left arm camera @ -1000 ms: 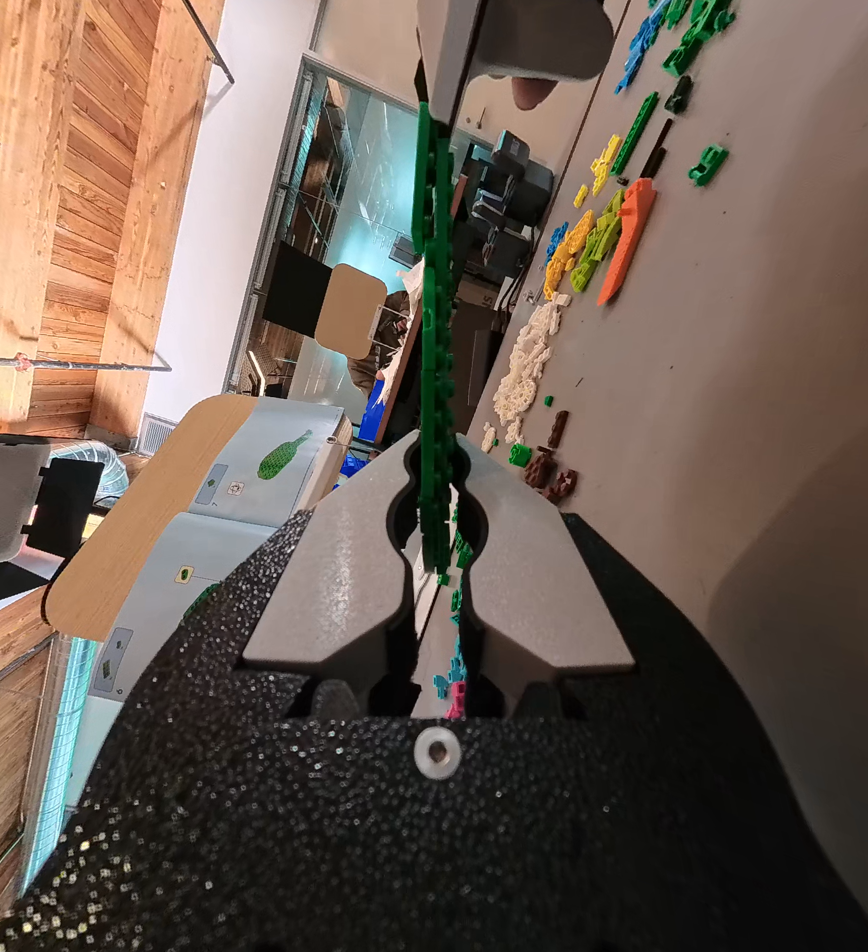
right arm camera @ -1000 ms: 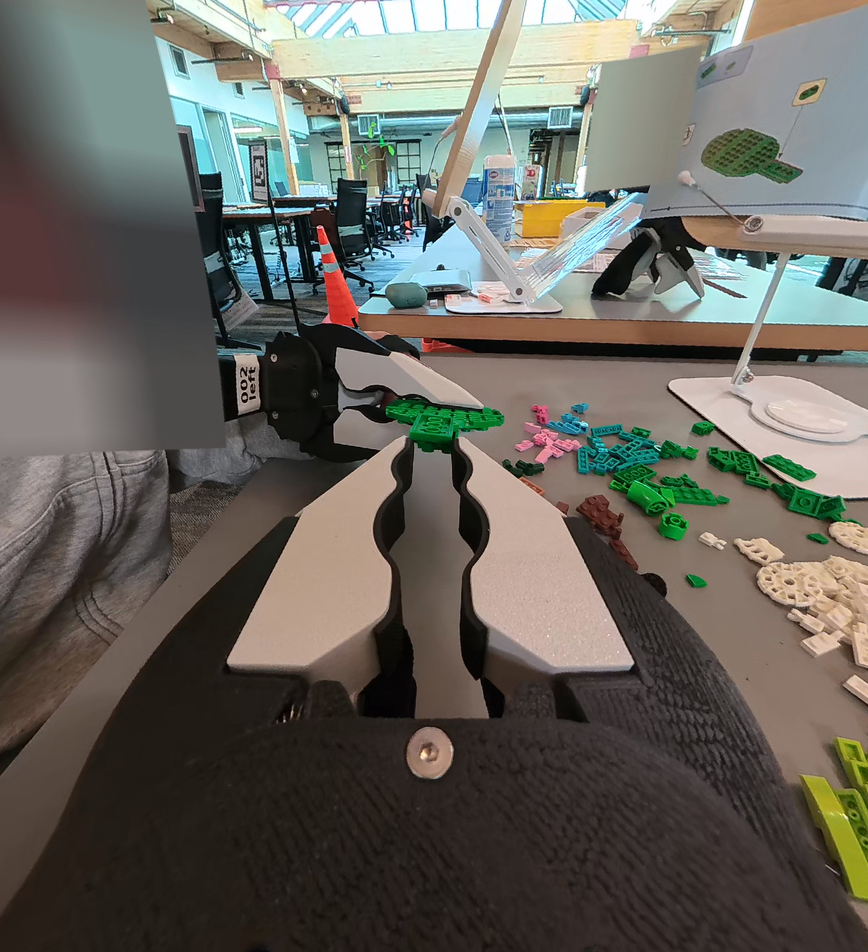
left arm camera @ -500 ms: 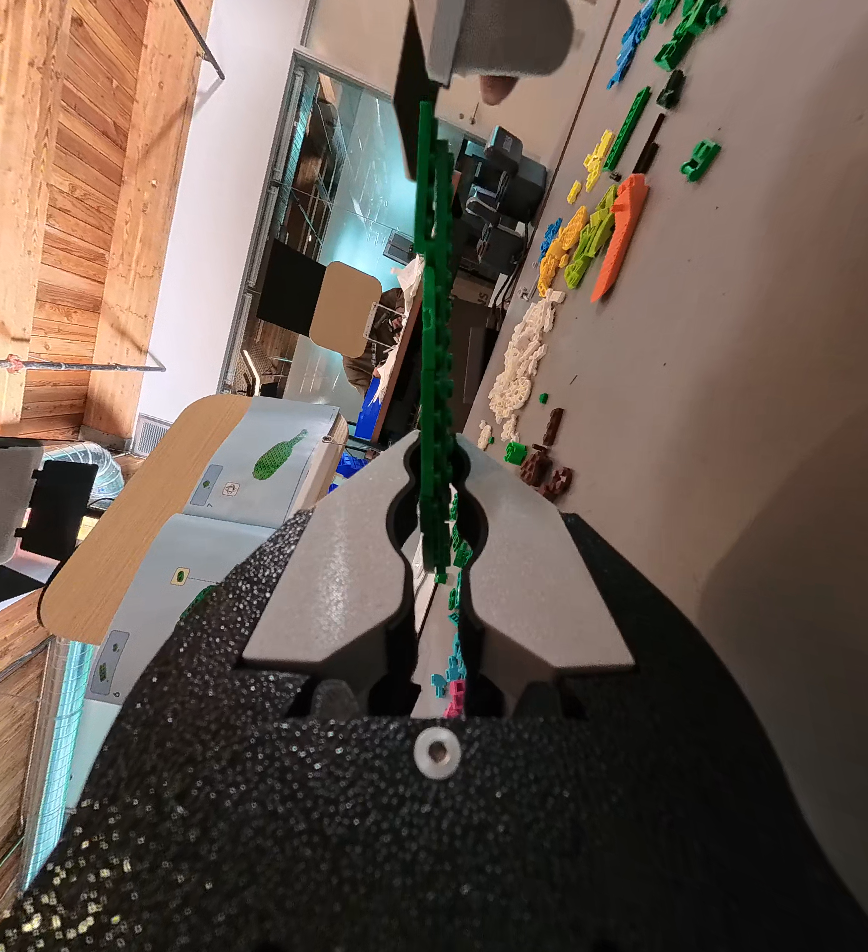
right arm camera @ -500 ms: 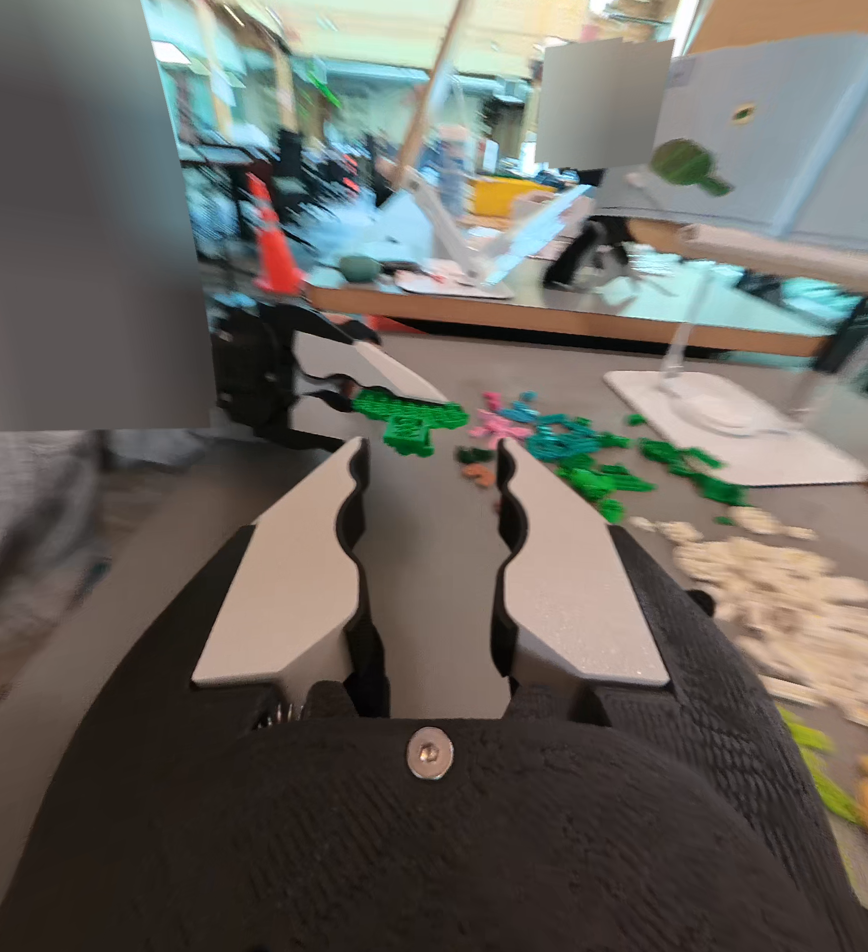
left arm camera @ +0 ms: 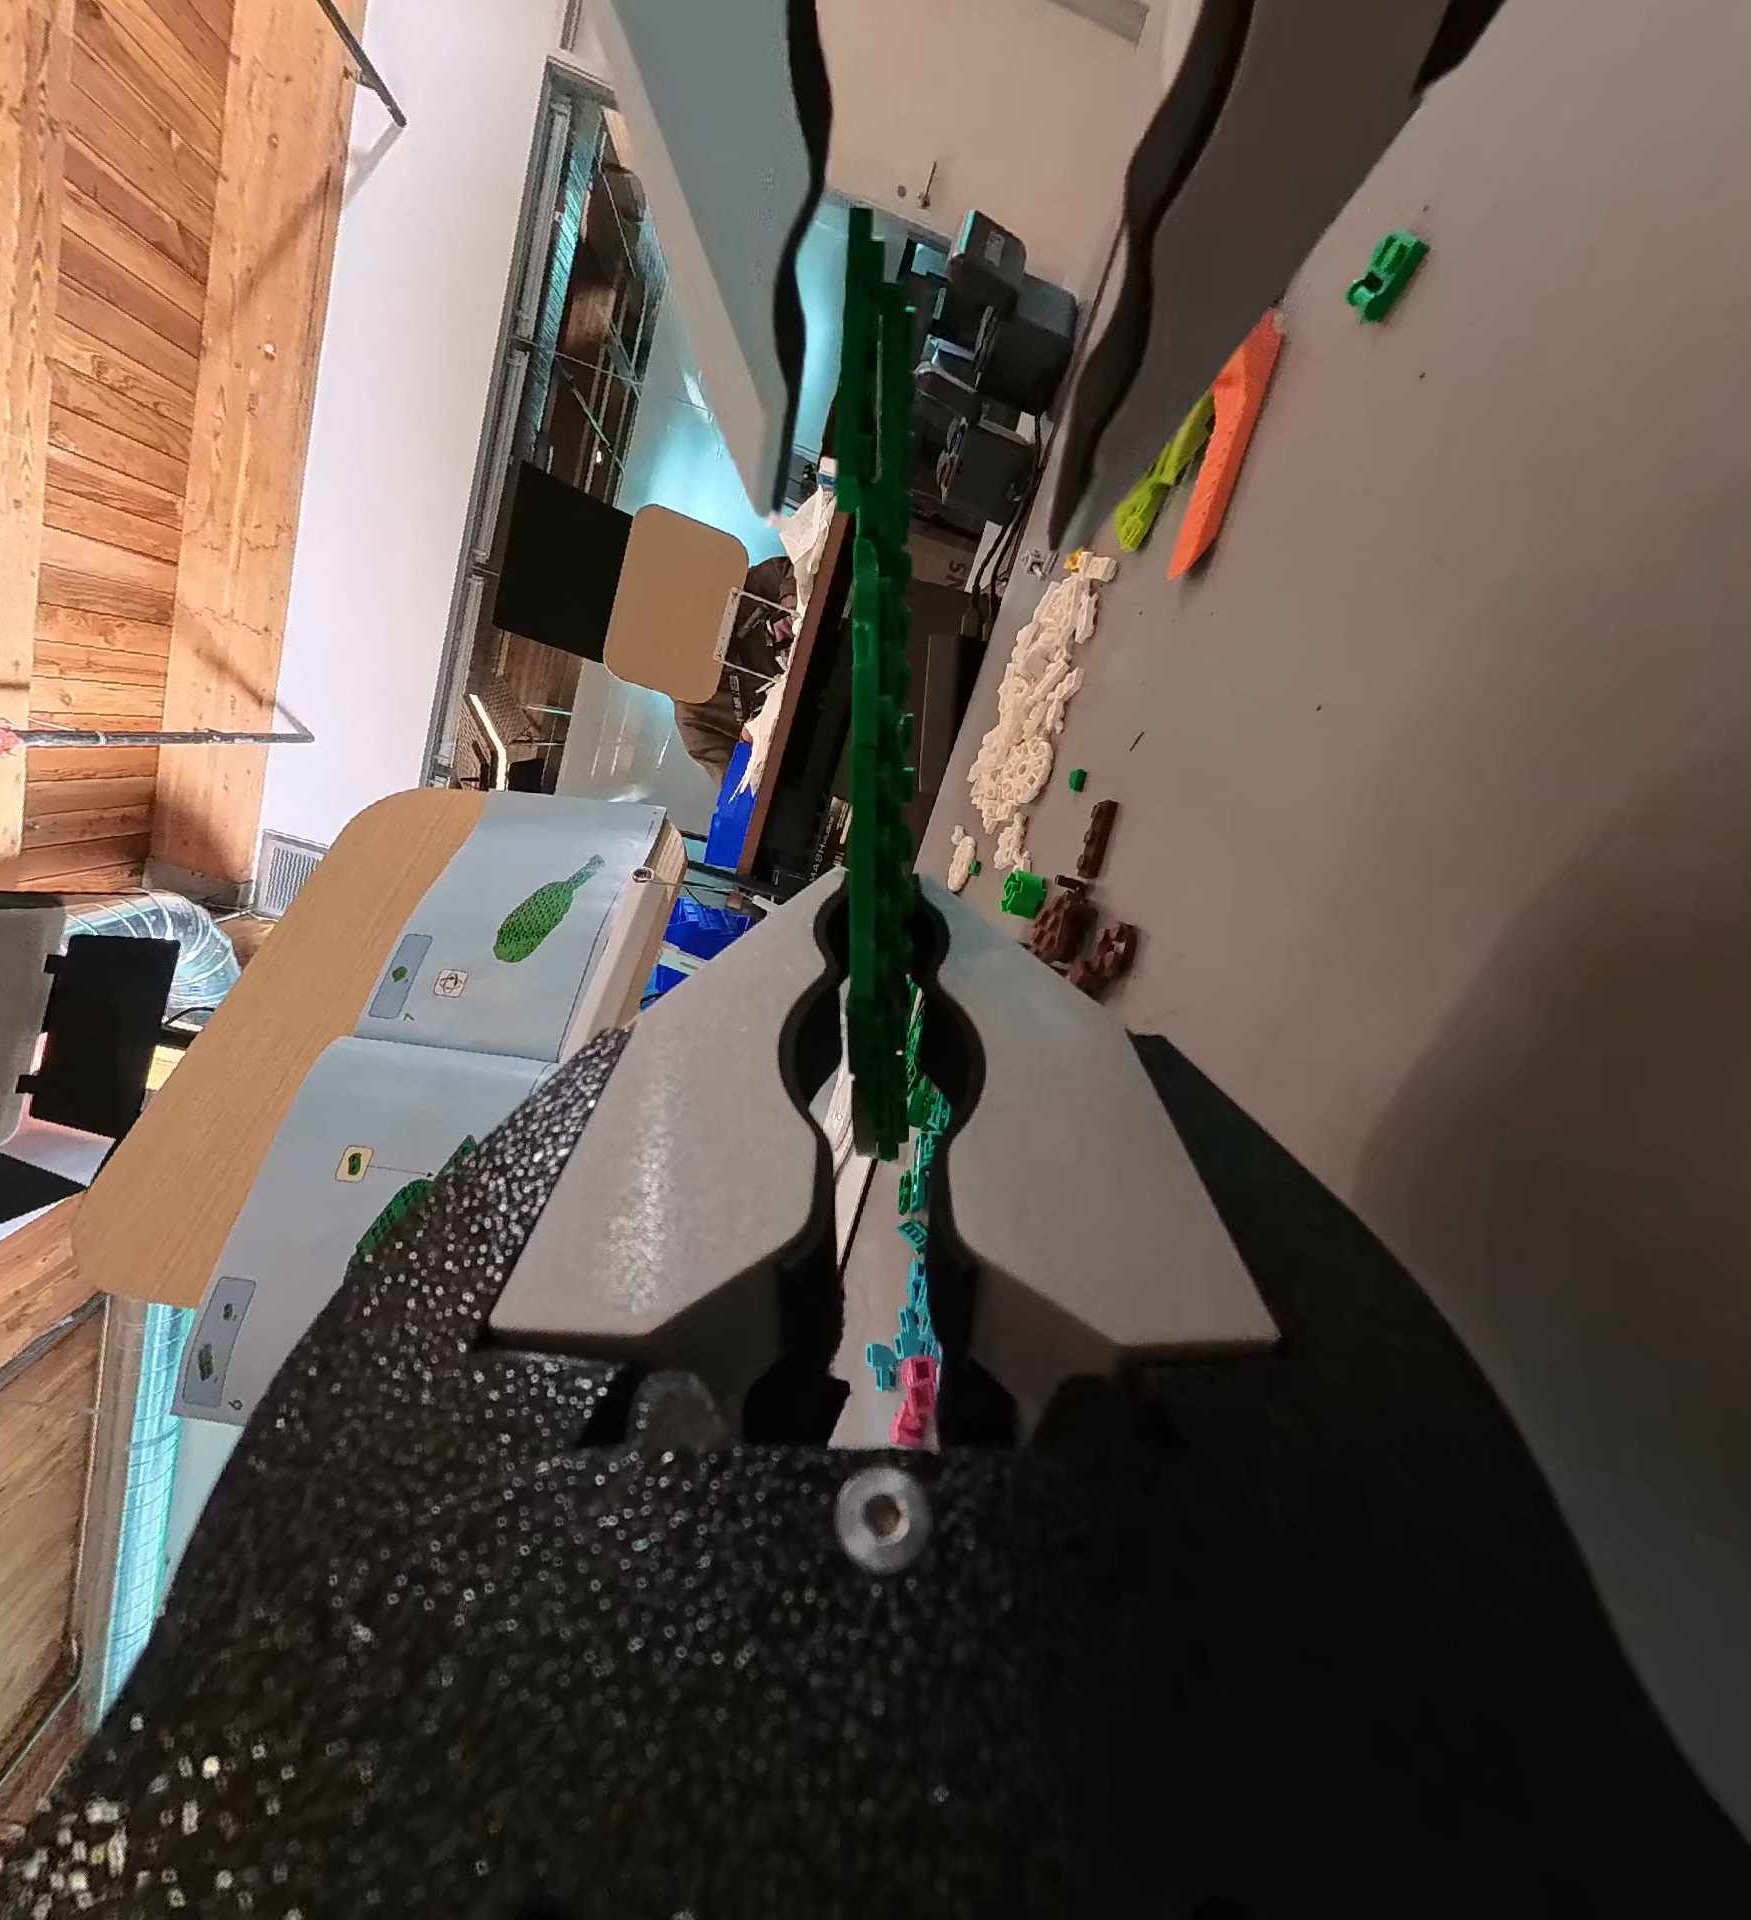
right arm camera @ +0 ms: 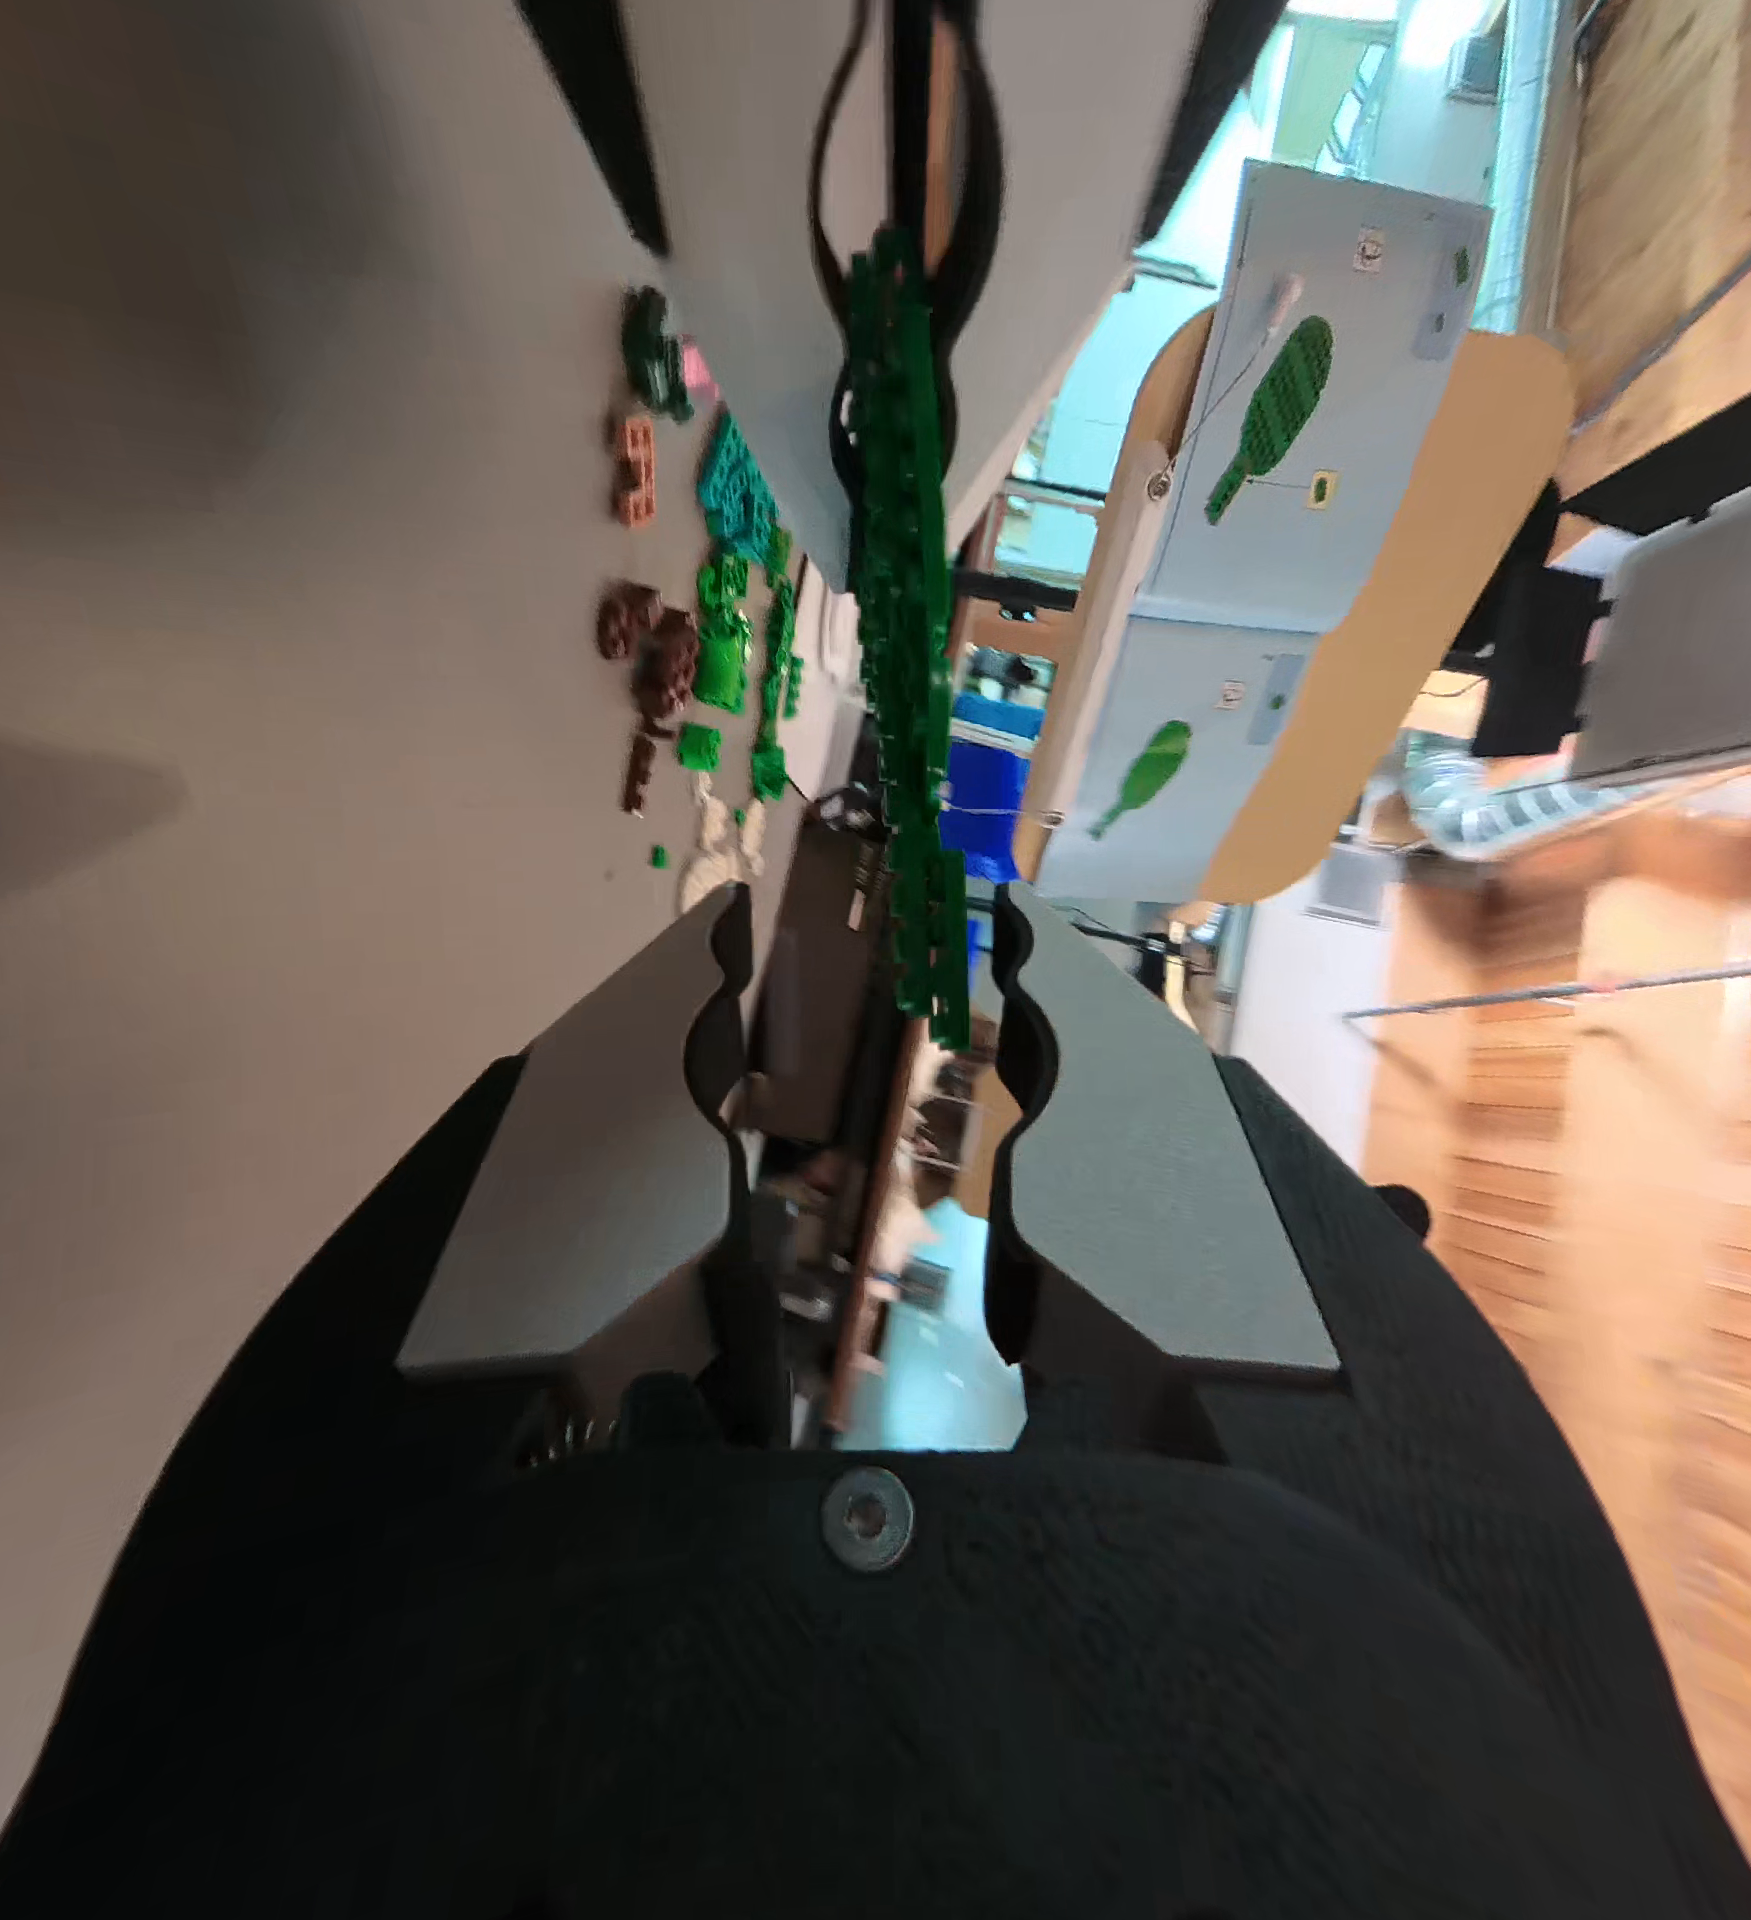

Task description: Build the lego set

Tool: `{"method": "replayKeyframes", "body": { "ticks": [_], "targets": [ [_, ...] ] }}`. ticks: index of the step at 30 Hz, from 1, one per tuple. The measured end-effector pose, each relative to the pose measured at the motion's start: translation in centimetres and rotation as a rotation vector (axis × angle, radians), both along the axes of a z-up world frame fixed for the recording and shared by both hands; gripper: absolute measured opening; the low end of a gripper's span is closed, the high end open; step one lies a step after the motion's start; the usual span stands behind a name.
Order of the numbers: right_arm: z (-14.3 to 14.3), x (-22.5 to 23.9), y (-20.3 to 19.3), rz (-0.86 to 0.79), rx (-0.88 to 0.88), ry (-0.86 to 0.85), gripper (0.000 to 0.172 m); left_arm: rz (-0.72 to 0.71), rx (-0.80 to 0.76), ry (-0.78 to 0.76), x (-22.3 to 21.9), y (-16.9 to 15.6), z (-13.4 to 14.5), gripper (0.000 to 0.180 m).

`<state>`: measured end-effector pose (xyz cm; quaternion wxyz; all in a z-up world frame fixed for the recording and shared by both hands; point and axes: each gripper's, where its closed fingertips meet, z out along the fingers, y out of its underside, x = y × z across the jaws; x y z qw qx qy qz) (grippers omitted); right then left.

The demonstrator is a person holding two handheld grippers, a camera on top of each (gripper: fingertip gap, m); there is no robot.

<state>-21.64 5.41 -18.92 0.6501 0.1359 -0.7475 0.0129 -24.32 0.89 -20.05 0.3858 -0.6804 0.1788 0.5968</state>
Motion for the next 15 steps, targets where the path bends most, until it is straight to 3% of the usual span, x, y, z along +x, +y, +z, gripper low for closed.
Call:
{"method": "replayKeyframes", "body": {
  "ticks": [6,15],
  "targets": [
    [0.09,-0.18,0.06,-0.018,0.042,0.045,0.021,-0.001,-0.015,0.008,0.09,0.08,-0.18,0.006],
    [-0.25,0.01,0.30,0.011,0.057,0.052,0.010,-0.016,-0.037,0.009,0.38,0.31,-0.53,0.005]
  ]
}}
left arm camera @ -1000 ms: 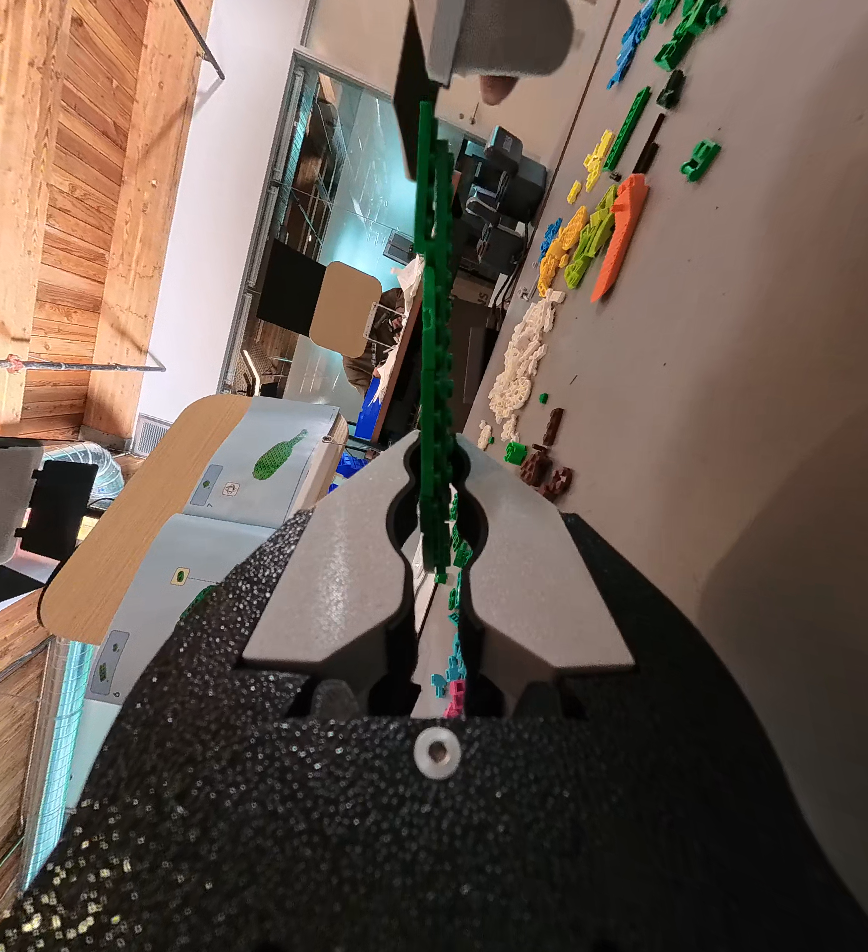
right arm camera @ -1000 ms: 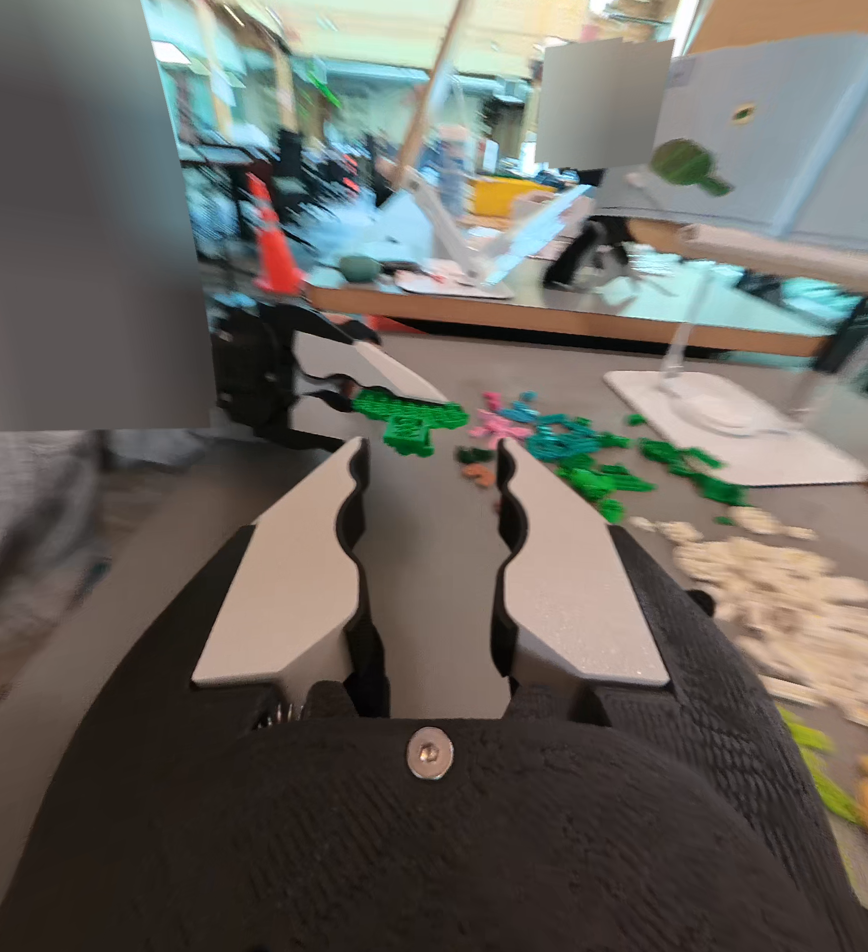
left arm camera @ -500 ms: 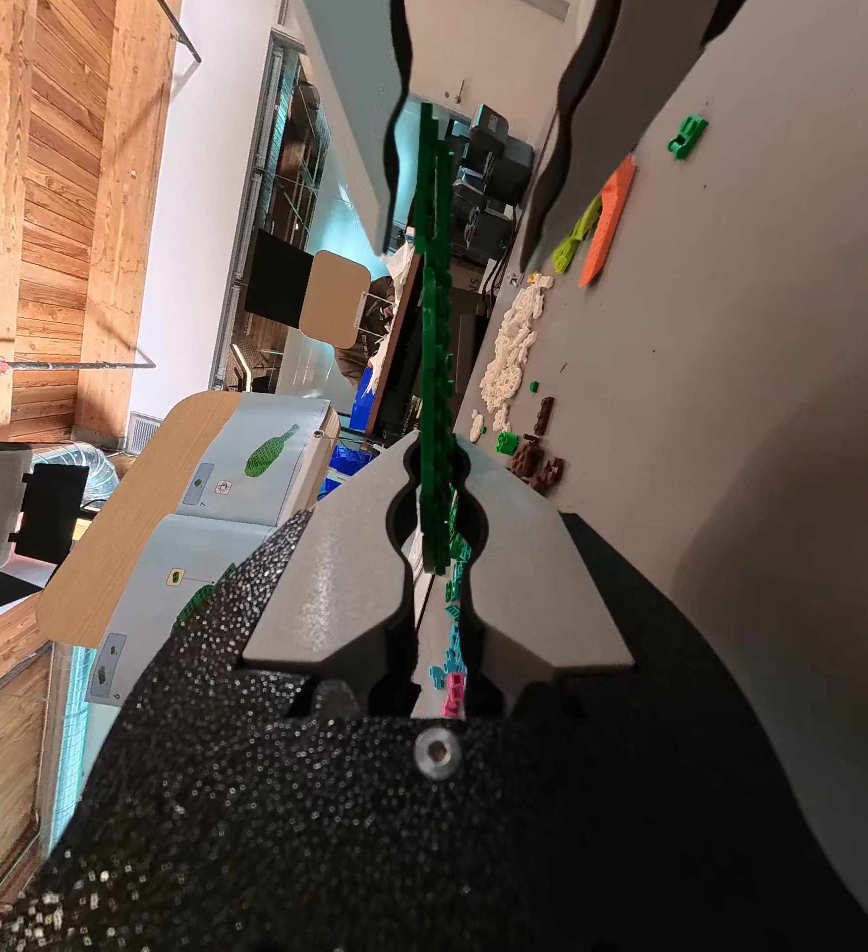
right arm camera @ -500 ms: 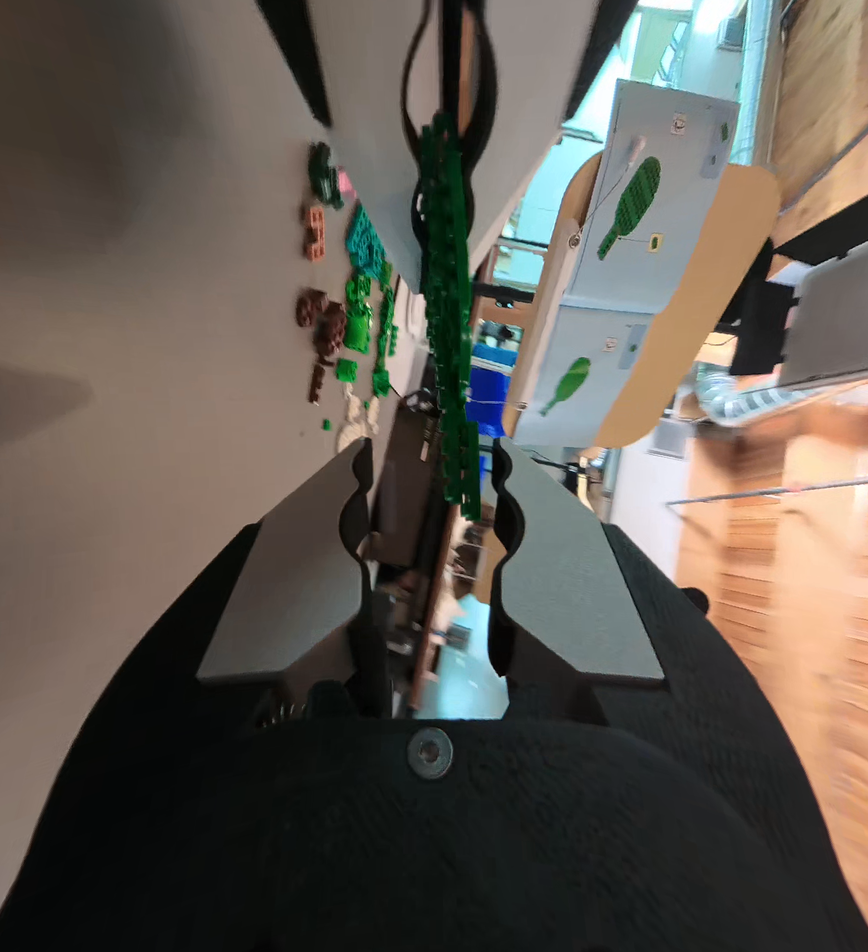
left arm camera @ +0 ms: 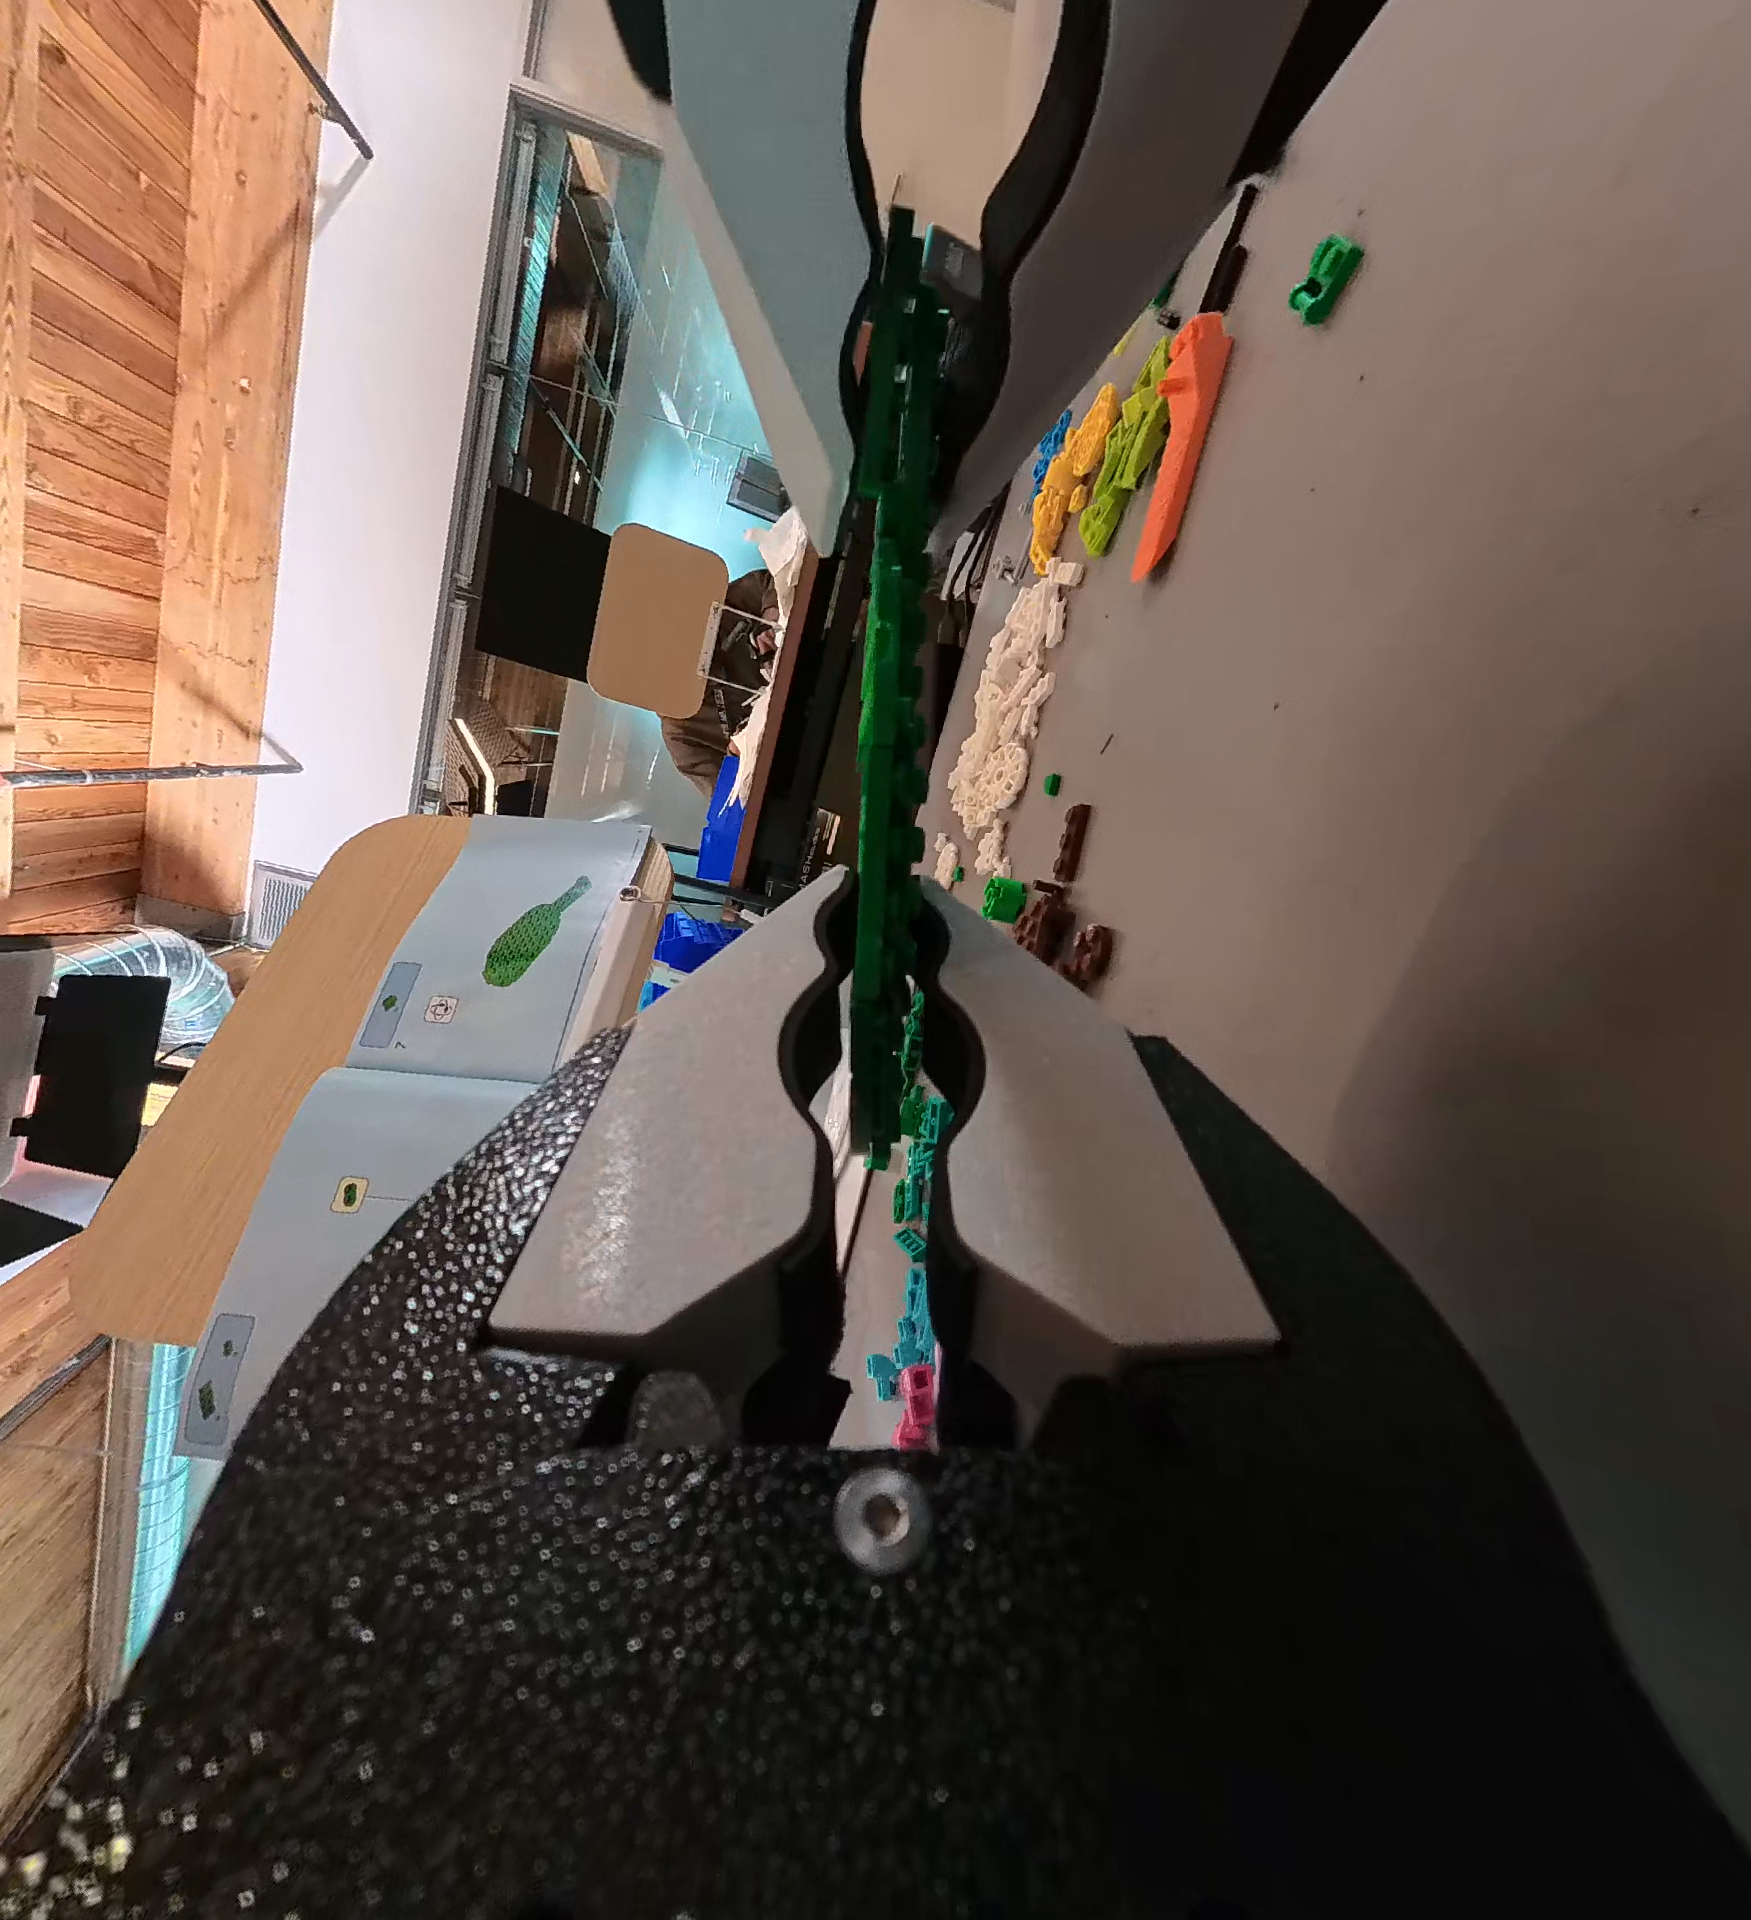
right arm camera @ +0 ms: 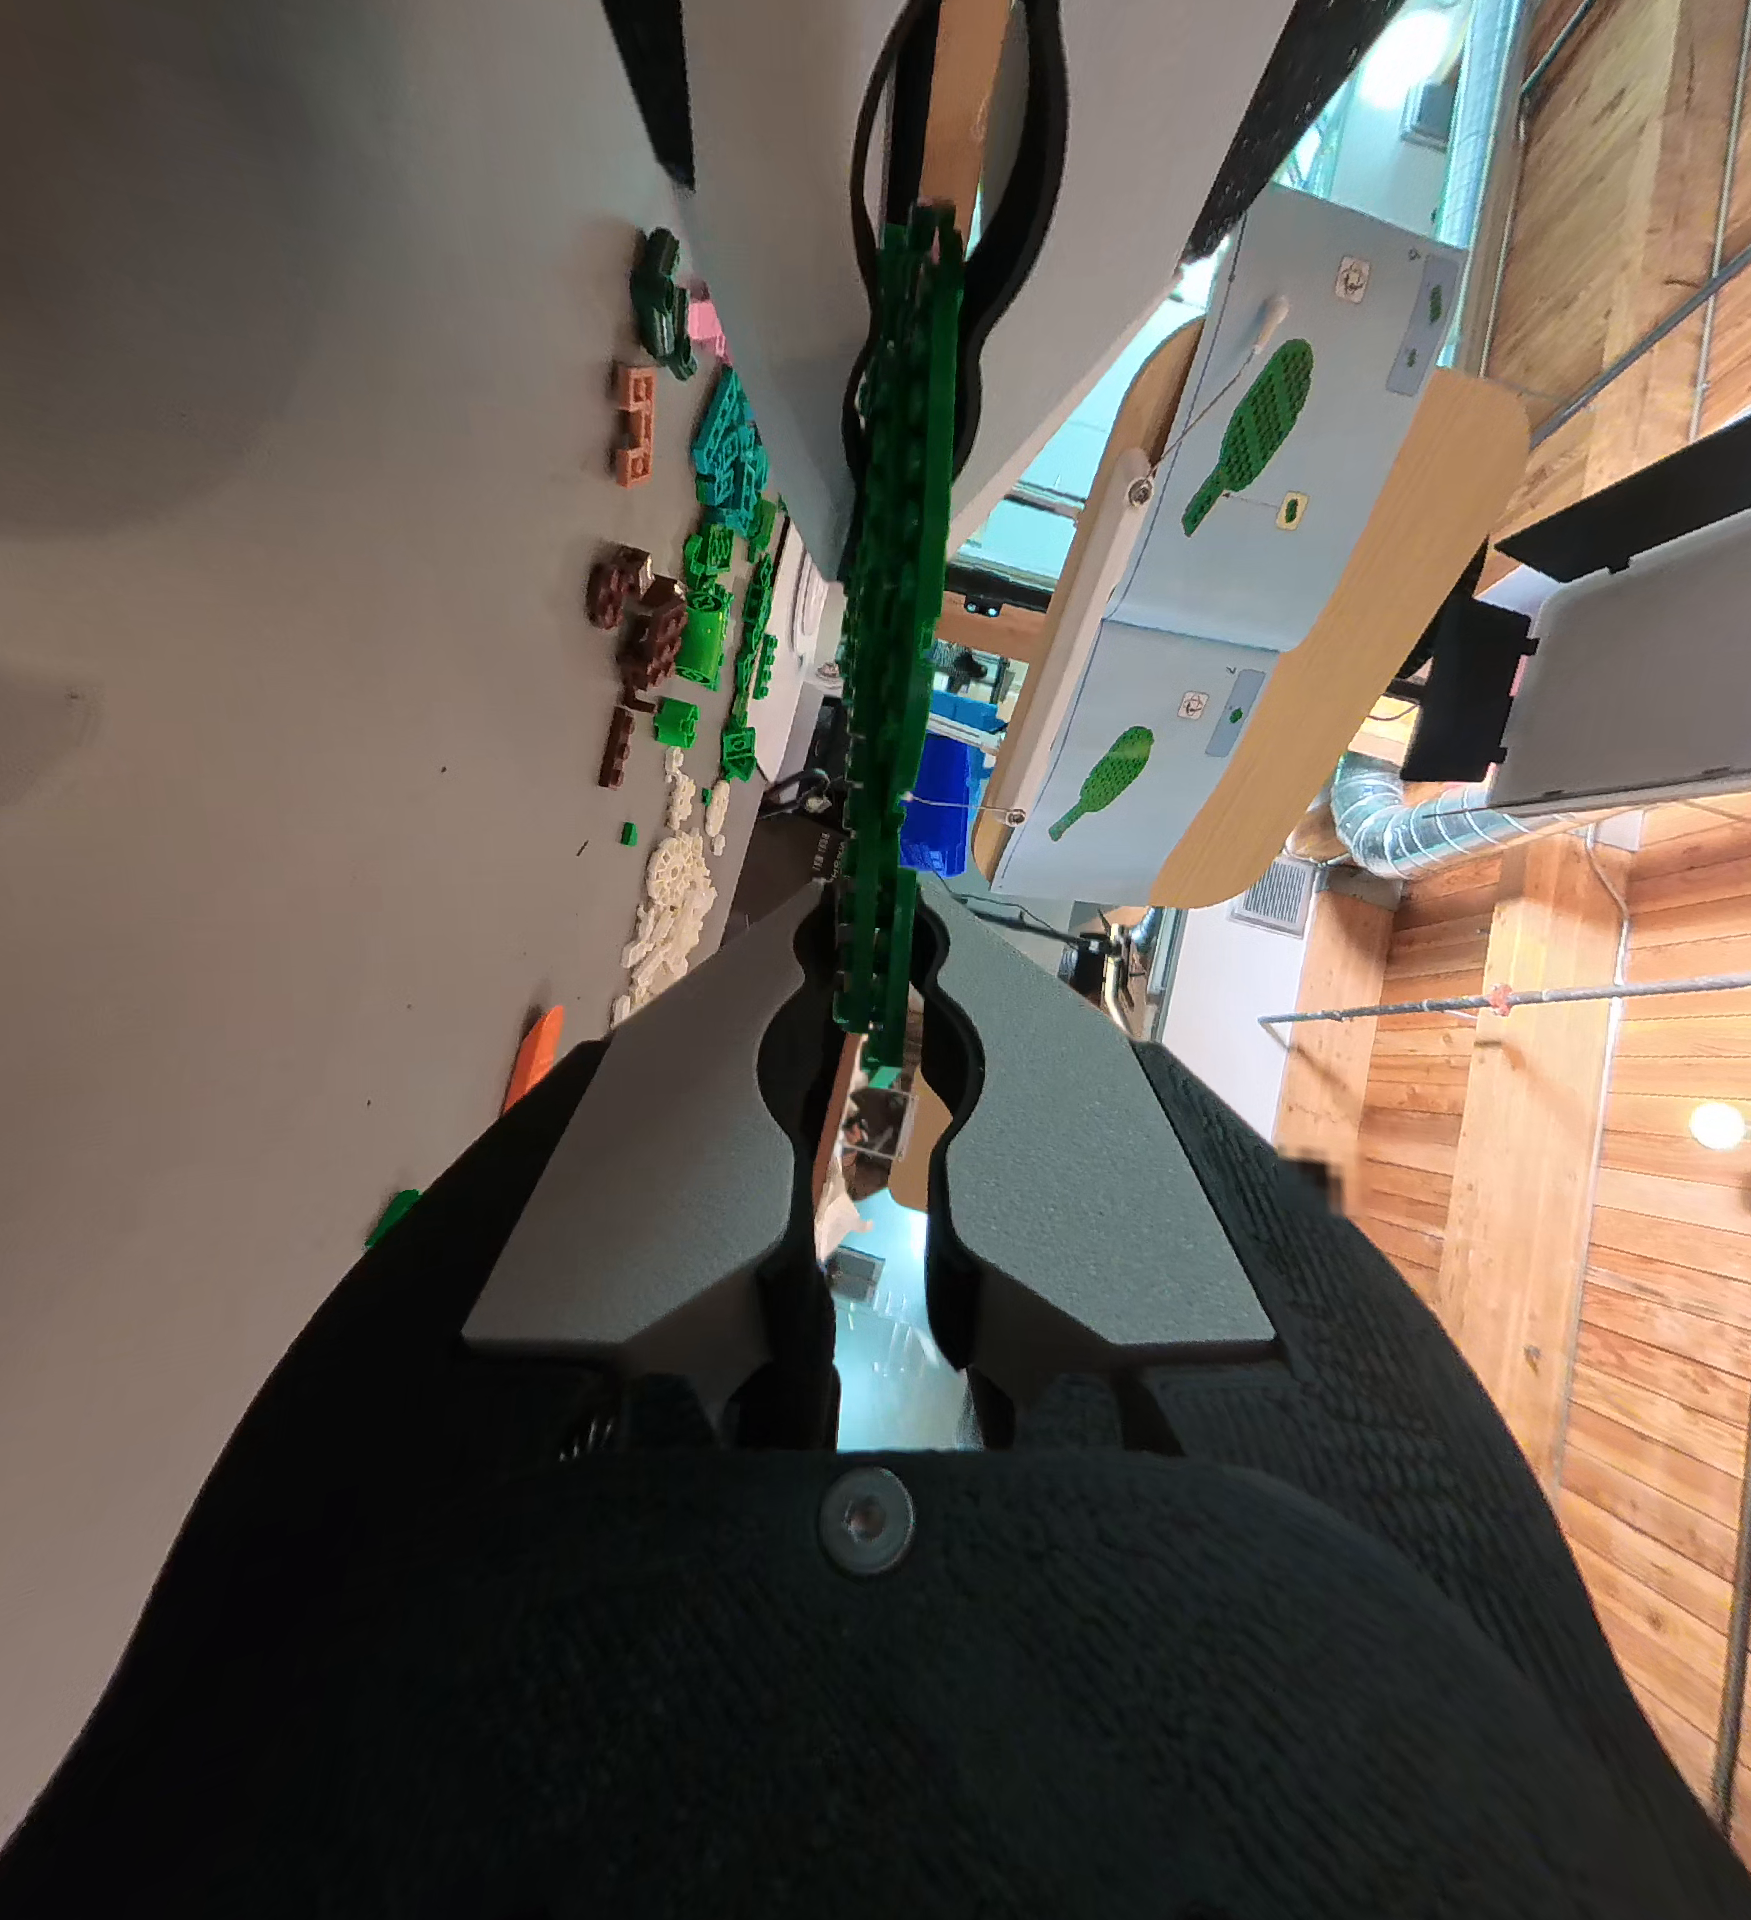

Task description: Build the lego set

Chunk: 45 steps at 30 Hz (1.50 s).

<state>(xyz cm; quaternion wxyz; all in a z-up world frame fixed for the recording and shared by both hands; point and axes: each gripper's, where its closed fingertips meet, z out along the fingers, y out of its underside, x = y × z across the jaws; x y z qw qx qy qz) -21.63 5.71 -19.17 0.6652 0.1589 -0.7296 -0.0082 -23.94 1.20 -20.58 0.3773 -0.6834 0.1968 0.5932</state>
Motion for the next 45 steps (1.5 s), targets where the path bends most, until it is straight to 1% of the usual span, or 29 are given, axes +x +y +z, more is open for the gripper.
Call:
{"method": "replayKeyframes", "body": {
  "ticks": [4,8,11,15,20,23,26,28,29,30,31,32,33,34,36,40,41,45],
  "targets": [
    [-0.2,0.4,-0.1,0.048,0.002,-0.011,0.011,-0.016,-0.004,-0.010,0.2,0.1,-0.2,0.005],
    [-0.4,0.9,-0.3,0.119,0.014,-0.018,0.012,-0.054,-0.006,-0.051,0.5,0.3,-0.5,0.006],
    [-0.3,1.2,-0.4,0.143,0.027,-0.002,0.010,-0.084,0.006,-0.088,0.8,0.4,-0.6,0.006],
    [-0.8,1.2,-0.3,0.132,0.056,-0.006,0.010,-0.092,-0.014,-0.100,0.9,0.4,-1.0,0.006],
    [-0.4,1.2,-0.2,0.109,0.071,0.033,0.007,-0.087,-0.009,-0.085,0.9,0.5,-0.8,0.006],
    [-0.8,1.1,-0.1,0.085,0.085,0.038,0.006,-0.075,-0.028,-0.082,0.7,0.5,-1.1,0.006],
    [-0.8,0.9,-0.1,0.082,0.065,0.036,0.007,-0.060,-0.040,-0.068,0.6,0.4,-1.2,0.005],
    [-1.0,0.8,-0.1,0.071,-0.012,-0.009,0.007,-0.062,-0.037,-0.084,0.5,0.4,-1.2,0.005],
    [-1.0,0.8,-0.1,0.073,-0.046,-0.021,0.008,-0.063,-0.034,-0.093,0.5,0.4,-1.2,0.005],
    [-1.0,0.8,-0.2,0.078,-0.073,-0.037,0.014,-0.067,-0.028,-0.107,0.5,0.5,-1.3,0.005],
    [-1.2,0.8,-0.1,0.074,-0.108,-0.069,0.026,-0.065,-0.023,-0.120,0.5,0.5,-1.3,0.005],
    [-1.2,0.8,-0.1,0.065,-0.154,-0.097,0.032,-0.059,-0.022,-0.129,0.4,0.4,-1.3,0.005],
    [-1.2,0.9,0.0,0.062,-0.194,-0.118,0.037,-0.054,-0.024,-0.136,0.3,0.3,-1.4,0.006],
    [-1.0,0.9,0.0,0.066,-0.224,-0.126,0.037,-0.049,-0.027,-0.146,0.1,0.3,-1.5,0.006],
    [-0.7,1.0,0.1,0.067,-0.252,-0.134,0.034,-0.046,-0.031,-0.157,0.1,0.3,-1.7,0.006],
    [-0.9,0.9,0.4,0.054,-0.239,-0.142,0.019,-0.043,-0.045,-0.169,0.0,0.4,-2.0,0.006],
    [-1.1,0.9,0.4,0.050,-0.224,-0.141,0.012,-0.042,-0.043,-0.172,0.0,0.4,-2.0,0.006],
    [-1.7,0.4,0.6,-0.009,-0.159,-0.129,0.008,-0.017,-0.045,-0.171,-0.3,0.2,-2.0,0.006]
  ]
}}
